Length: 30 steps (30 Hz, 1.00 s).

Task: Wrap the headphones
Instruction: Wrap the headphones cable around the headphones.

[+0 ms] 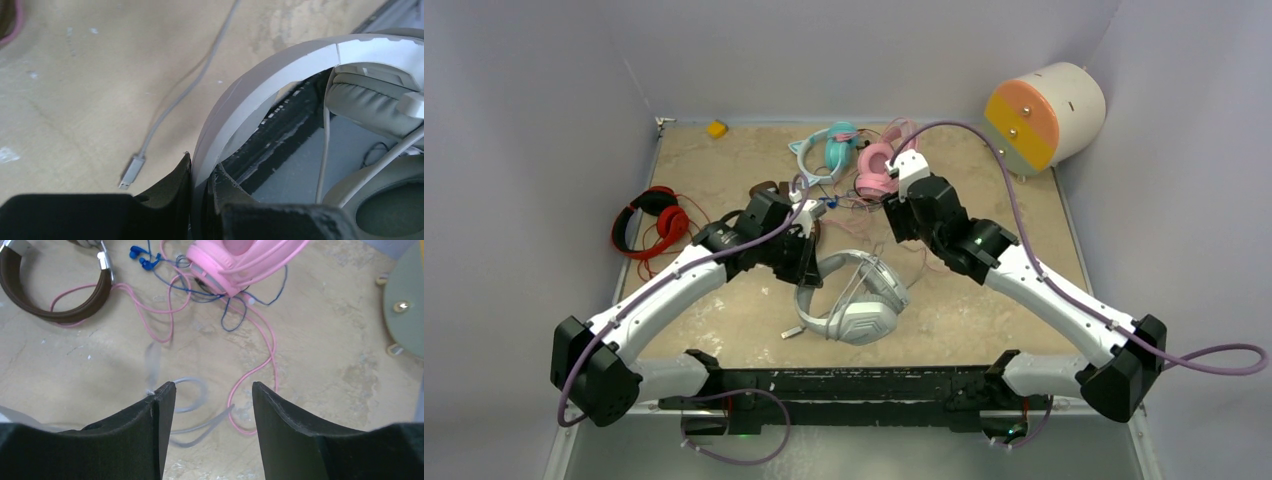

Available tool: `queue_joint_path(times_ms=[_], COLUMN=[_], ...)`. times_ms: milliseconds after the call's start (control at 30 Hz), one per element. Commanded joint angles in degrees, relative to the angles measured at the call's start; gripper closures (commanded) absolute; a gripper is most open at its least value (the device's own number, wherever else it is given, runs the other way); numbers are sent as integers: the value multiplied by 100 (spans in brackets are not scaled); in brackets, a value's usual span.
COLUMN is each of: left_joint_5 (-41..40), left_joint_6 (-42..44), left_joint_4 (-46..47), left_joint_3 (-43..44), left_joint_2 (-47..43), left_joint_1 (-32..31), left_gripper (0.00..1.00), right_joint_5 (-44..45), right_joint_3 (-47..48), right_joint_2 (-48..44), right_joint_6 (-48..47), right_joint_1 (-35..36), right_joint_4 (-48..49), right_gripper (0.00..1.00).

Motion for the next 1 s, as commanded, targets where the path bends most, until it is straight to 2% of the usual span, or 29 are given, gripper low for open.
queue_joint_path(times_ms=[0, 167, 367, 567, 733, 800, 967], left_joint_5=[1680, 2308, 2410, 2442, 2191, 1881, 1922], left_joint_6=[-360, -545, -647, -653, -699, -656, -711], left_joint_4=[1004, 1038, 811, 456, 164, -221, -612], left_joint_3=[-64, -44, 67, 360, 760, 1099, 1728], left_joint_2=[-448, -507, -486, -508, -516, -400, -233], left_joint_1=[134, 152, 326, 598, 657, 666, 681], left_gripper=[100, 100, 100, 100, 100, 100, 100], right_joint_5=[-483, -1043, -850, -759, -1319, -1666, -2328], right_joint_3=[-407, -814, -1144, -1816, -2431, -2803, -3973], right_joint_2=[33, -43, -466, -1349, -1902, -2096, -2537], right_joint_6=[196, 240, 334, 621, 1049, 1290, 1449], right_joint_1=[-71, -158, -223, -516, -586, -588, -589], right_joint_4=[348, 850, 1038, 1068, 1362, 1706, 3321], right_gripper=[39, 39, 38, 39, 38, 38, 37])
